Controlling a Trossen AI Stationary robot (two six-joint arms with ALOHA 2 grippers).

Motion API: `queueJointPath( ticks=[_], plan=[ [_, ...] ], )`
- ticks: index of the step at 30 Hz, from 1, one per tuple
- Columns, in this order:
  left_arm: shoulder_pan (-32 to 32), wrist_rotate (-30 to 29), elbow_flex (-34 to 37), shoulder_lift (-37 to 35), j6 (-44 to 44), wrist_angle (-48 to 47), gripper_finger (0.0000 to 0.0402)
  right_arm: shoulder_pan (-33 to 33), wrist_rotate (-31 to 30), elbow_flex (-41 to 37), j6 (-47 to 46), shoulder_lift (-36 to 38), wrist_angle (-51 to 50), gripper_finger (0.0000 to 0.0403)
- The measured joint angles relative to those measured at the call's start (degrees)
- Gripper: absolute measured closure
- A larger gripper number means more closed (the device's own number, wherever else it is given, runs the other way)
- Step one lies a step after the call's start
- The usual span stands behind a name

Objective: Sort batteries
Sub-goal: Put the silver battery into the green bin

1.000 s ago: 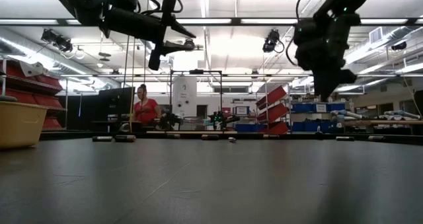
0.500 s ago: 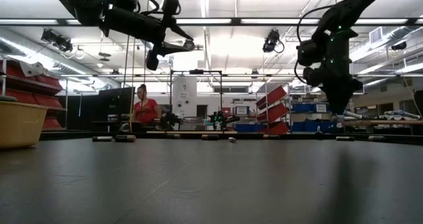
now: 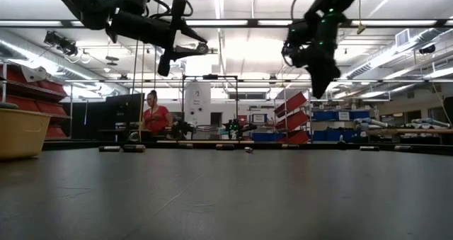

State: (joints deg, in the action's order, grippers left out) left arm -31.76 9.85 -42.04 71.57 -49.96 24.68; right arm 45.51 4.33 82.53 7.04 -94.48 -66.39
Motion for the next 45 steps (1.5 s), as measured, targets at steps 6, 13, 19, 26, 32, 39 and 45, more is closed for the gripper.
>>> queueJointPath(
  ticks=[6,13,19,26,32,39,45],
  plan=[
    [0.27,0.73,0.00,0.04,-1.10,-0.11,0.0241,4.20,0.03,2.11,3.09,-7.41,0.34,0.0292],
    [2.32,-5.53,0.00,0.04,-1.31,-2.54,0.0241,8.76,1.14,1.47,4.62,-9.08,-4.17,0.0293],
    [2.59,-8.28,0.00,0.04,-2.88,-18.65,0.0241,6.33,11.43,1.03,2.10,-4.67,3.42,0.0293],
    [2.57,-11.60,-1.25,0.04,-2.40,-38.70,0.0241,0.40,12.99,0.99,-0.50,-2.79,12.93,0.0294],
    [2.96,-13.89,-9.55,0.04,9.52,-61.20,0.0248,-4.43,15.09,0.93,-0.89,-2.84,14.89,0.0296],
    [3.00,-5.21,-14.47,0.00,32.77,-73.43,0.0264,-8.08,15.23,0.93,-1.43,-2.86,21.51,0.0296],
    [3.04,-2.64,-12.07,0.00,44.20,-83.78,0.0265,-10.33,15.28,0.93,-3.86,-2.86,19.95,0.0298]
  ],
)
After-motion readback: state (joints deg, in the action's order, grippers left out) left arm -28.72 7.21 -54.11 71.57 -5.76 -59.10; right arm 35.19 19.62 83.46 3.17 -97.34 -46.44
